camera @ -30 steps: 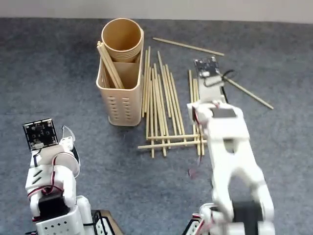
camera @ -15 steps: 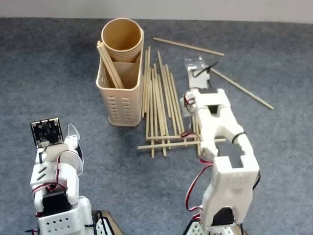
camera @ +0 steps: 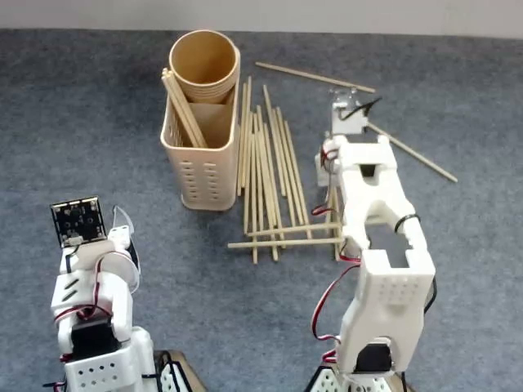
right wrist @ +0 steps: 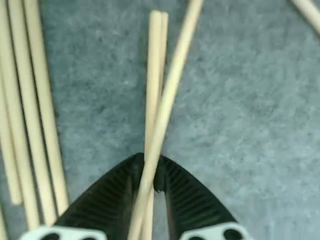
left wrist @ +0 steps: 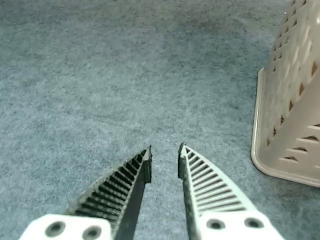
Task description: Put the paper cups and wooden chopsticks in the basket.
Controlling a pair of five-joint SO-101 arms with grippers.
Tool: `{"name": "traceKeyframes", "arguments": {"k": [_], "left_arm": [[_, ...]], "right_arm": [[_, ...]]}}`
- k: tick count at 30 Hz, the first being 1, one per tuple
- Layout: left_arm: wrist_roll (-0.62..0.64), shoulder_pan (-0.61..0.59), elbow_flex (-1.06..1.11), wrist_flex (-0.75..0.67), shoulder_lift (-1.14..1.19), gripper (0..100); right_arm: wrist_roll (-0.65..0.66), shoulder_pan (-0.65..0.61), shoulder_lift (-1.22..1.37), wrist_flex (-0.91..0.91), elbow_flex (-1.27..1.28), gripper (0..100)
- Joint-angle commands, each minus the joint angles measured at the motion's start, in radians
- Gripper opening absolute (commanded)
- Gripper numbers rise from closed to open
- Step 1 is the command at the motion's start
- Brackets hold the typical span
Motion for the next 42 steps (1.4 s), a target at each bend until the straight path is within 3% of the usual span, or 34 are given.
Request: {"name": "traceKeyframes", "arguments": {"k": [1,8,12,20,29,37,39,42], "left_arm": [[0.012,0.015,-0.002,-0.020,-0.005,11],[0.012,0.015,-0.001,-0.018,-0.005,11],[0.012,0.016,0.002,-0.017,-0.005,11],[0.011,0.019,0.010,-0.021,-0.005,11],[-0.058,0.065,0.031,-0.025,-0.005,11],[-0.060,0.064,0.031,-0.025,-0.005,11],[-0.060,0.064,0.031,-0.025,-0.005,11],[-0.060,0.064,0.031,-0.025,-0.005,11]], "right_arm": [[-0.046,0.002,-0.113,0.071,-0.151,0.5],[-0.048,-0.143,-0.438,0.090,-0.292,0.5],[-0.046,-0.197,-0.533,0.010,-0.352,0.5],[-0.055,-0.260,-0.561,-0.159,-0.407,0.5],[-0.178,-0.423,-0.562,-0.334,-0.400,0.5],[-0.204,-0.515,-0.559,-0.351,-0.395,0.5],[-0.261,-0.510,-0.550,-0.369,-0.360,0.5],[-0.265,-0.498,-0.561,-0.547,-0.188,0.5]]}}
